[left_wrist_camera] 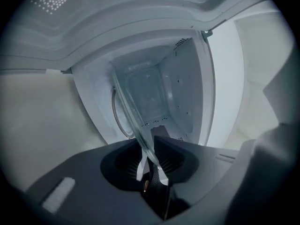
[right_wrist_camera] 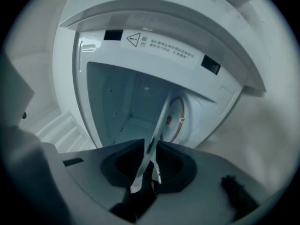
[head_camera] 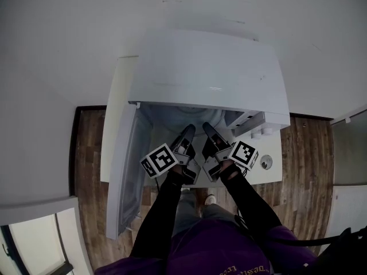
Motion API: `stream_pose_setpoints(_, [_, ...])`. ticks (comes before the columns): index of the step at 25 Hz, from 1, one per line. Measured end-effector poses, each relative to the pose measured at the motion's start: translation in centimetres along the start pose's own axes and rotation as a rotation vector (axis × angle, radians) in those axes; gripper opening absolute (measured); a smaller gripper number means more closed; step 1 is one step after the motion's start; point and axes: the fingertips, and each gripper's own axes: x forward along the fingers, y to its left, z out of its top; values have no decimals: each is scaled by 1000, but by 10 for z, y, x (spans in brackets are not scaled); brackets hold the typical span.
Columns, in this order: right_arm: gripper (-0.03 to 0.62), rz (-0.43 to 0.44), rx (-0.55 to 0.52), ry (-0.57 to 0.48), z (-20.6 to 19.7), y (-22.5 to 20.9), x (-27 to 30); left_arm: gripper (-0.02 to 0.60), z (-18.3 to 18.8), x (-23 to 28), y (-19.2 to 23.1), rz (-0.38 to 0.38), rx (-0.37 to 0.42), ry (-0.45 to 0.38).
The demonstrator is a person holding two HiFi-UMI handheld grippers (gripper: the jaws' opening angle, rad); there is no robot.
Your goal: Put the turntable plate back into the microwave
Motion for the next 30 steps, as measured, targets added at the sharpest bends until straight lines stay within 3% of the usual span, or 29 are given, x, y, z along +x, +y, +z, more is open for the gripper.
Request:
stream_pose_setpoints(8, [83,-13,-27,6,14,-5,16,91,8,17,8,14,-45,-28])
stream_pose_setpoints(30, [95,-123,-147,19,27,-26,28,75,9,43,27,116,-83,44])
